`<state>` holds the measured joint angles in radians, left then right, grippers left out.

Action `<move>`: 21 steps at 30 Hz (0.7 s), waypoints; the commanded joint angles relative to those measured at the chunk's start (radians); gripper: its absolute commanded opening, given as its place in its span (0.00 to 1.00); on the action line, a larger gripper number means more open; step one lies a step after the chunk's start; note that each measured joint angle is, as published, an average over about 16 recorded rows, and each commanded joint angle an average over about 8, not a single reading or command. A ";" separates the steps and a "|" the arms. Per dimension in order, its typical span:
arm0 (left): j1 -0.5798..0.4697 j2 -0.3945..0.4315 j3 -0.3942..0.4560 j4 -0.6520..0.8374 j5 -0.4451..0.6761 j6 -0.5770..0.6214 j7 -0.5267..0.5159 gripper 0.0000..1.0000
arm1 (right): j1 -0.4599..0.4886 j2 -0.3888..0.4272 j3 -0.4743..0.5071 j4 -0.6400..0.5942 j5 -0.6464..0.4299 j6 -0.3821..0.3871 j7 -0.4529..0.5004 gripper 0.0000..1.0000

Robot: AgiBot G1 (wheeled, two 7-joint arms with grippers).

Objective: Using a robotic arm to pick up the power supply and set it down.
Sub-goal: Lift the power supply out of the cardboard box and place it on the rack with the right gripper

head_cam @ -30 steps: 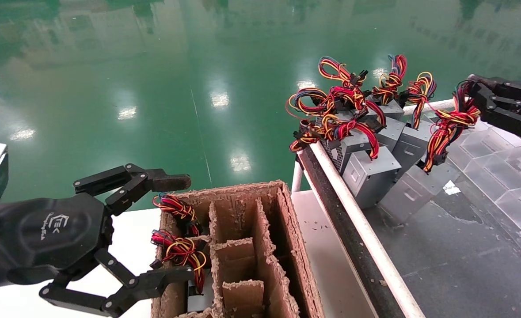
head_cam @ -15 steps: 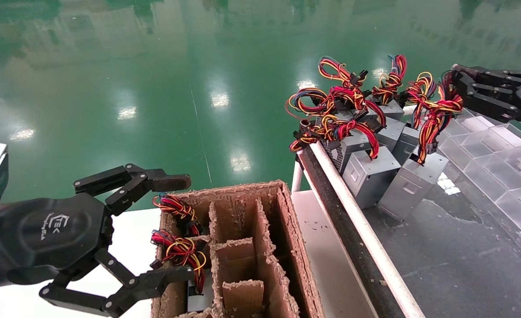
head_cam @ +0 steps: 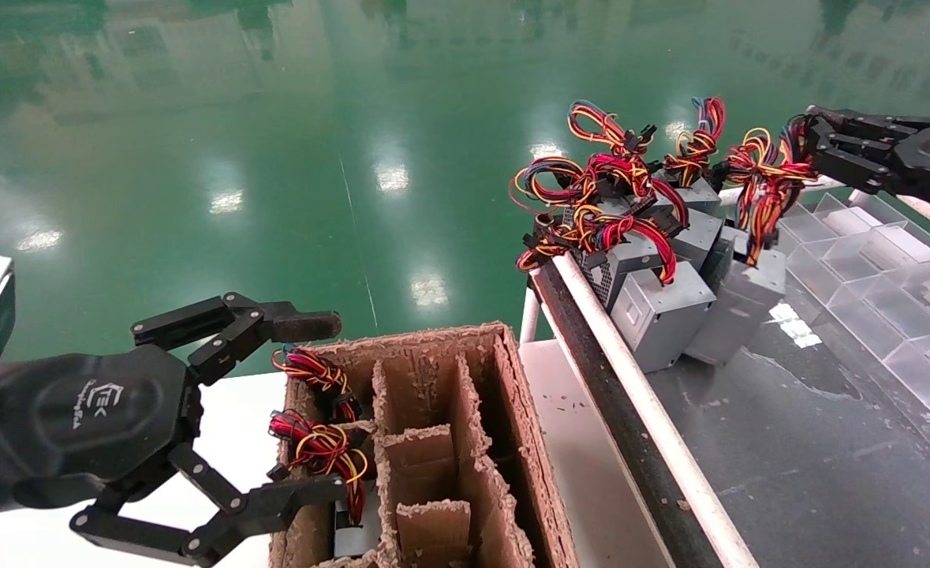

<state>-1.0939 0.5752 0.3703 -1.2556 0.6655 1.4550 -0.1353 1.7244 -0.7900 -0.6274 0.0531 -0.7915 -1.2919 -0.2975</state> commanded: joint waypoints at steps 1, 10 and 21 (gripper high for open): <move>0.000 0.000 0.000 0.000 0.000 0.000 0.000 1.00 | 0.006 -0.011 -0.002 -0.010 -0.003 0.019 -0.003 0.00; 0.000 0.000 0.000 0.000 0.000 0.000 0.000 1.00 | 0.013 -0.055 -0.010 -0.022 -0.015 0.019 0.001 0.00; 0.000 0.000 0.000 0.000 0.000 0.000 0.000 1.00 | 0.017 -0.072 -0.018 -0.035 -0.025 0.014 -0.001 0.87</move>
<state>-1.0939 0.5752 0.3705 -1.2556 0.6654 1.4550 -0.1353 1.7420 -0.8600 -0.6451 0.0193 -0.8166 -1.2785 -0.2999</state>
